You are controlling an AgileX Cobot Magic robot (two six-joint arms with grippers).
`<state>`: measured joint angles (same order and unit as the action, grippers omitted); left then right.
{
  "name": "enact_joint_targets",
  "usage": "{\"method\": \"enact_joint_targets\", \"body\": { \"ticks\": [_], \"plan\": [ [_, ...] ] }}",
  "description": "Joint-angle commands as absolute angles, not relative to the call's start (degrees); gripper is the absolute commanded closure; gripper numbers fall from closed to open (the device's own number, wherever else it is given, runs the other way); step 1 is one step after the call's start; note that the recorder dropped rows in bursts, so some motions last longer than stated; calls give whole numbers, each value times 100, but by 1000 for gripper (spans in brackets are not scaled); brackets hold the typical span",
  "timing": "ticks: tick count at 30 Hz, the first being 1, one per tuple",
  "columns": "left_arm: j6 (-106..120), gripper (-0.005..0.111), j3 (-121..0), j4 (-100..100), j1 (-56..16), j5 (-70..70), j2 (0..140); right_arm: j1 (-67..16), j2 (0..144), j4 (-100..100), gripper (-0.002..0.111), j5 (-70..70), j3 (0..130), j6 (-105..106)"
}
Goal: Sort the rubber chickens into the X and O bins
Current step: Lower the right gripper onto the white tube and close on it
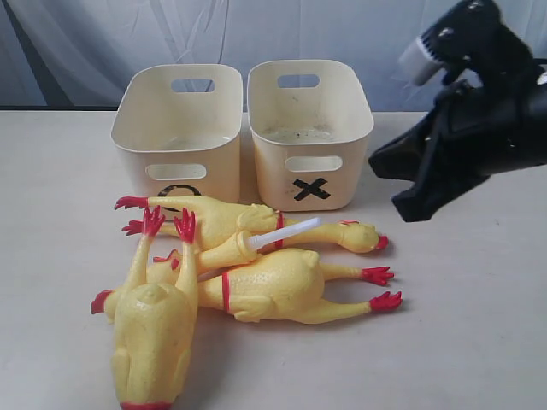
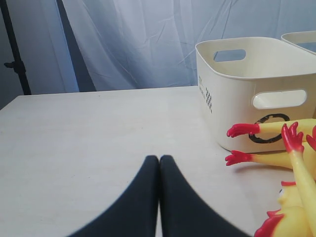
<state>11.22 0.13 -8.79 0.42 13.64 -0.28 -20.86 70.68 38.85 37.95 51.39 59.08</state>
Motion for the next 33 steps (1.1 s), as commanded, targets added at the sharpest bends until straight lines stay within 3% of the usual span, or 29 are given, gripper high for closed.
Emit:
{"method": "enact_joint_targets", "body": {
  "ticks": [1,5,10,12,19,28,33],
  "plan": [
    [1122,107,0,-879,46,1331,0,-2445,7863,3861,108,3601,5481,7128],
    [1122,107,0,-879,46,1331,0,-2697,8457,3780,98,3494,5639,7479],
    [1122,107,0,-879,46,1331,0,-2923,8972,3754,59,3037,5642,7642],
    [1122,107,0,-879,46,1331,0,-3007,9123,3754,49,2800,5642,7642],
    [1122,107,0,-879,46,1331,0,-3356,9513,3686,49,2093,5642,7642],
    [1122,107,0,-879,46,1331,0,-3507,9769,3365,77,1948,5642,7642],
    [1122,107,0,-879,46,1331,0,-3507,9769,3357,77,1974,5642,7642]
  ]
}}
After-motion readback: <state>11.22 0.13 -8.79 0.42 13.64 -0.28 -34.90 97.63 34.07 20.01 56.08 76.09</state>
